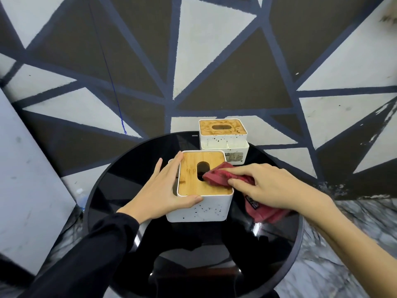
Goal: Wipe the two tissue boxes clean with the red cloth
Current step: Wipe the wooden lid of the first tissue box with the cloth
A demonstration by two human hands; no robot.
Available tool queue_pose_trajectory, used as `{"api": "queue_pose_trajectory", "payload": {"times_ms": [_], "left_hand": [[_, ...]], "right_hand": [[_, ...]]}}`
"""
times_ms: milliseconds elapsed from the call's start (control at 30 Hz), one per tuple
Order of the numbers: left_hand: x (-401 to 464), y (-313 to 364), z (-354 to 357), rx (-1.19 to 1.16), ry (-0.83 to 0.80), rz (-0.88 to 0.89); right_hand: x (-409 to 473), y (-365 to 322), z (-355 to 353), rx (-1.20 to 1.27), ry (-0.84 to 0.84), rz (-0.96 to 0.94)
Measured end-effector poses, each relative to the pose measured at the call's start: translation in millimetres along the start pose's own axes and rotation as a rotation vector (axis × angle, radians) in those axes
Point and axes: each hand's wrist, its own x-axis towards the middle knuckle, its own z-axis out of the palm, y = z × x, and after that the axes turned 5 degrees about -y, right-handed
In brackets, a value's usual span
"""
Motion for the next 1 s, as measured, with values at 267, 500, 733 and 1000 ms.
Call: {"api": "queue_pose_trajectory", "payload": {"times_ms": [267, 500, 733, 1000], "left_hand": [[-2, 4, -3, 0.003, -0.014, -0.003], [-2, 4, -2, -0.060, -0.007, -0.009], [-2, 5, -2, -0.068, 0.034, 0.004], [-3, 7, -1, -0.039, 0.044, 0.019]], "right_hand": [[70, 11, -12, -0.083, 0.051, 0.023], [82, -2, -13, -0.179, 0.033, -0.040], [76, -9, -14, -0.234, 0.053, -0.013], [58, 12, -8, -0.243, 0.085, 0.017]]}}
